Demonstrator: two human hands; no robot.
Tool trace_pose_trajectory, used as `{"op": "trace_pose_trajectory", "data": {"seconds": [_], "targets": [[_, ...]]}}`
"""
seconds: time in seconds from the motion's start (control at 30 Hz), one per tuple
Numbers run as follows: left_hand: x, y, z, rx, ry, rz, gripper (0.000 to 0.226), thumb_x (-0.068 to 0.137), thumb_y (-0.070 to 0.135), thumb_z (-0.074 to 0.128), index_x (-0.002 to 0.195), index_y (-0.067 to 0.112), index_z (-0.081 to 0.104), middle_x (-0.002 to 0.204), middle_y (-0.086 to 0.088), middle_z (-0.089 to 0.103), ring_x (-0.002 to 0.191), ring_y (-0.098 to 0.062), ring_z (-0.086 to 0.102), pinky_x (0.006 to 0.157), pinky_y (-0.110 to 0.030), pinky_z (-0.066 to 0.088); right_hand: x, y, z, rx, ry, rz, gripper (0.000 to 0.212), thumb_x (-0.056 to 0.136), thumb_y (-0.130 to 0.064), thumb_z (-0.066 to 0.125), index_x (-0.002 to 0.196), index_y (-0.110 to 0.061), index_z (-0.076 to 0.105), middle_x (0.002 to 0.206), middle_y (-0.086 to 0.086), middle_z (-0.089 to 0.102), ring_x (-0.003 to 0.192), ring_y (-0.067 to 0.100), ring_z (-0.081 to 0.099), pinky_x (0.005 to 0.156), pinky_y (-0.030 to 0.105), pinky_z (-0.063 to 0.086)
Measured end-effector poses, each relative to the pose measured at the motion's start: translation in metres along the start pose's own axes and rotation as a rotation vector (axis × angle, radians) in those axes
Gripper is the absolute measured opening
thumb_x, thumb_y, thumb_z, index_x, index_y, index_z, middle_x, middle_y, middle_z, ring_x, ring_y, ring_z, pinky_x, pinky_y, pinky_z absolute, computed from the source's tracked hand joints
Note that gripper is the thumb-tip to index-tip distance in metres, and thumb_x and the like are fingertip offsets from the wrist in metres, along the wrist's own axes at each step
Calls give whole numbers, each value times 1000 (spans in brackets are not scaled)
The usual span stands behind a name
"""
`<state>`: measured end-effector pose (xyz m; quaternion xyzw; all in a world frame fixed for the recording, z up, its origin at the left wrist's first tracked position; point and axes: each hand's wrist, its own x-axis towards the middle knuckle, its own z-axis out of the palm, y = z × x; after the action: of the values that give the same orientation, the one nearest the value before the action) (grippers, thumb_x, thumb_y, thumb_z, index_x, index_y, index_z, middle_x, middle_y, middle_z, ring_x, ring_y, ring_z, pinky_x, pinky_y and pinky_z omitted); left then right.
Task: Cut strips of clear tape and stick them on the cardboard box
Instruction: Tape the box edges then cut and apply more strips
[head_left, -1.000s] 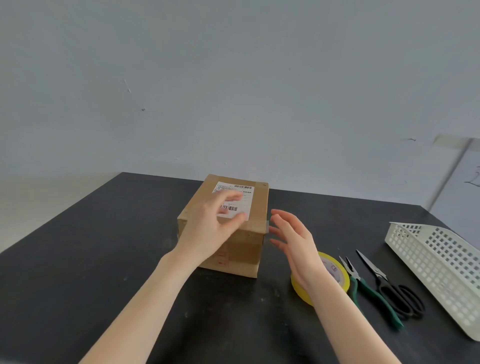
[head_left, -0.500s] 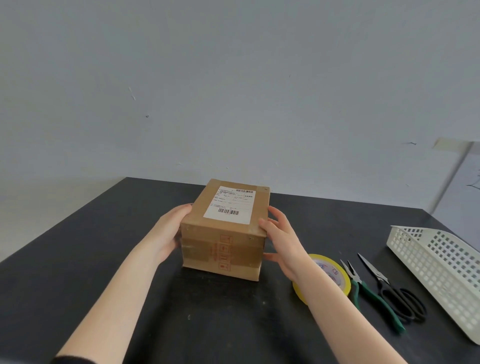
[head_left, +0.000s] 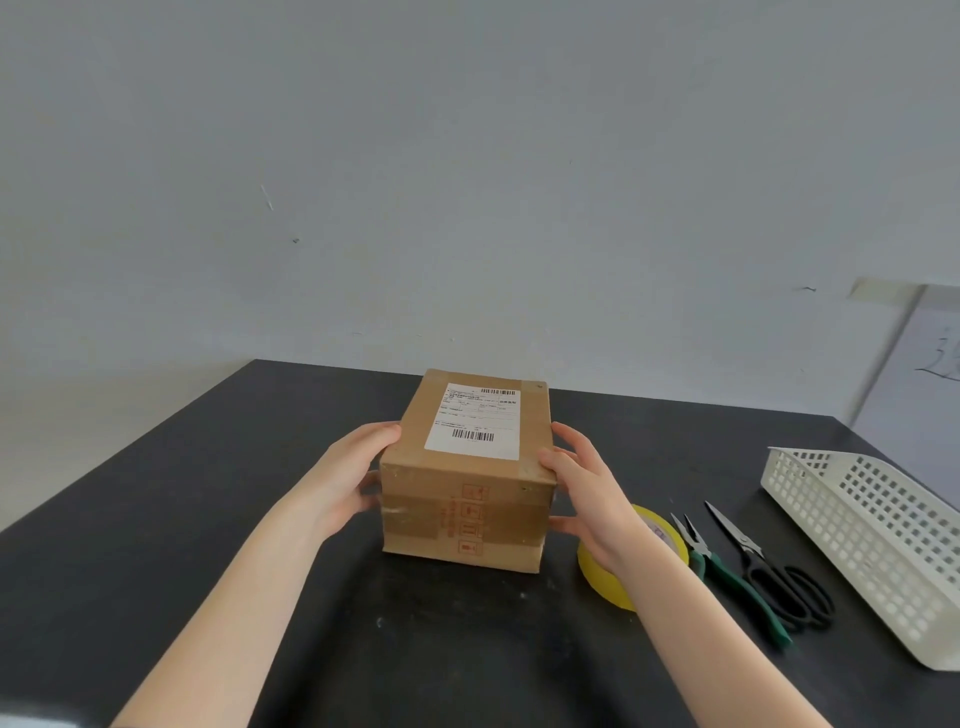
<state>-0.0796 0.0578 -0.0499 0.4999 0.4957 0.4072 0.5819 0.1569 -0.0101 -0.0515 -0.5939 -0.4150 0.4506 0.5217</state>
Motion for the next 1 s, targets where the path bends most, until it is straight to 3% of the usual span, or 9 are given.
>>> {"op": "trace_pose_trajectory", "data": {"seconds": [0.33,0.57,0.73,1.0], "targets": [[-18,-9,21,10,6,19,27,95,44,52,119,32,56,118,1,60,112,-23,54,99,-48,47,-23,1,-20,-1,26,10,42,100,-30,50,139,-36,37,127,-4,55,116,20,51,95,58,46],[-27,-12,32,-7,-5,28,25,96,44,51,117,31,55,116,2,61,110,-20,54,96,-44,47,-34,4,-29,19,42,19,40,100,-29,50,138,-36,39,126,-4,55,116,20,52,97,61,45],[-31,-12,37,-5,6,37,17,96,42,52,111,34,54,111,6,60,103,-15,54,85,-39,47,-37,3,-35,17,39,16,40,100,-30,51,138,-36,40,121,-6,57,107,16,54,96,62,44],[-34,-13,38,3,-2,35,25,95,43,52,117,31,53,114,4,59,105,-16,54,92,-43,47,-39,4,-37,24,48,17,40,99,-30,51,138,-35,41,125,-4,57,113,19,54,100,65,43]]}}
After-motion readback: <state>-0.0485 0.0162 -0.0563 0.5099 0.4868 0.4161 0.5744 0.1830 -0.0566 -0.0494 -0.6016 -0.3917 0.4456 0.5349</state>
